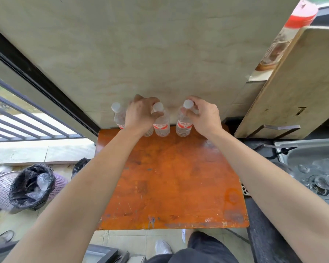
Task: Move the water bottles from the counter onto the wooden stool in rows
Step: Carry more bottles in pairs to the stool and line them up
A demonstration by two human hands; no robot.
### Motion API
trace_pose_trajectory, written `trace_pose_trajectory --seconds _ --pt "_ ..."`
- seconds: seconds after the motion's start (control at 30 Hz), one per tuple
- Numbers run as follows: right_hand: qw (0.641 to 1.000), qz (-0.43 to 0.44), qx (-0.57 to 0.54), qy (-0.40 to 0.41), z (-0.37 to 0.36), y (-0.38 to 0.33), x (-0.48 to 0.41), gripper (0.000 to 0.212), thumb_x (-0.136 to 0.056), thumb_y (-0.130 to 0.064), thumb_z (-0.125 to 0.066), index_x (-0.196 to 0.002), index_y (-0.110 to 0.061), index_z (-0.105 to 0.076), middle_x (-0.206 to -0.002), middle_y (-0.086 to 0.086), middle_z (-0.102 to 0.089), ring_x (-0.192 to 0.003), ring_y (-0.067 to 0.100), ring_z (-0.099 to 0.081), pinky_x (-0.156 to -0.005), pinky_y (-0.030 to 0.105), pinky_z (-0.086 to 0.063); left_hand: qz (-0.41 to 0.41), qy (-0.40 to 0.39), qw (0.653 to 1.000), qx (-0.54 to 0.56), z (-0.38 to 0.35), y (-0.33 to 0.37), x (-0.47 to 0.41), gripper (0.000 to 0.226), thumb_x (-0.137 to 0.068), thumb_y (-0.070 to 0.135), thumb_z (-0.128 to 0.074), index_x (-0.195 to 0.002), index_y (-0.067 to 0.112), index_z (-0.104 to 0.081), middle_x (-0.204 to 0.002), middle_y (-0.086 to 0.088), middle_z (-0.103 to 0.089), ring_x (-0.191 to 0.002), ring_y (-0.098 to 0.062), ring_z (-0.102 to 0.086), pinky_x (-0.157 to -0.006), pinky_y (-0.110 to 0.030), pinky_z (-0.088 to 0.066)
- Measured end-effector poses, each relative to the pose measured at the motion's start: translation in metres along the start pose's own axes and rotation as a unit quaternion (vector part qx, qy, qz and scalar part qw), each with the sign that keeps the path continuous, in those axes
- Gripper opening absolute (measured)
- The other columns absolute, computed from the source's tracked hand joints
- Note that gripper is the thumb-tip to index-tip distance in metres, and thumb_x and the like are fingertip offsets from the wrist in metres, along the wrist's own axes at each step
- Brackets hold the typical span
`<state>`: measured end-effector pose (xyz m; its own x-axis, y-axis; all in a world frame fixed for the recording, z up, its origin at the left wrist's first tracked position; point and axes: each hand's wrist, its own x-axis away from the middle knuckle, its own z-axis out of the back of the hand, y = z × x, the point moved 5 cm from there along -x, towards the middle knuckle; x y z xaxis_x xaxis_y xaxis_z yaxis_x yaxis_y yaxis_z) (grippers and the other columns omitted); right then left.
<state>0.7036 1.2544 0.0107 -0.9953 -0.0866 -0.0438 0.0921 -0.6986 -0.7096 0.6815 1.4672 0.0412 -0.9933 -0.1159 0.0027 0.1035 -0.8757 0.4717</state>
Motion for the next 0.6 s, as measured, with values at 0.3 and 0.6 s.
trace_pose_trajectory --seconds 0.3,0.6 --pt "0.998 0.06 0.009 -0.027 -0.025 -0.02 -0.017 0.045 -0.093 -0.046 -0.067 -0.131 -0.023 -0.06 -0.113 0.001 -0.072 -0.102 0.023 -0.067 -0.083 0.037 -0.056 -0.028 0.055 0.997 -0.038 -0.001 -0.004 -0.015 0.043 -0.085 0.046 -0.073 -0.122 0.024 -0.068 -0.119 -0.003 -0.068 -0.119 -0.025 -0.05 -0.098 -0.039 -0.037" --pt "0.996 0.046 0.014 -0.08 -0.01 -0.023 -0.014 0.061 -0.096 -0.053 -0.059 -0.144 -0.017 -0.048 -0.137 0.005 -0.06 -0.121 0.022 -0.059 -0.091 0.035 -0.051 -0.049 0.006 0.998 -0.035 0.01 -0.002 -0.013 0.054 -0.088 0.053 -0.067 -0.133 0.025 -0.057 -0.137 0.005 -0.058 -0.13 -0.021 -0.045 -0.102 -0.036 -0.032"
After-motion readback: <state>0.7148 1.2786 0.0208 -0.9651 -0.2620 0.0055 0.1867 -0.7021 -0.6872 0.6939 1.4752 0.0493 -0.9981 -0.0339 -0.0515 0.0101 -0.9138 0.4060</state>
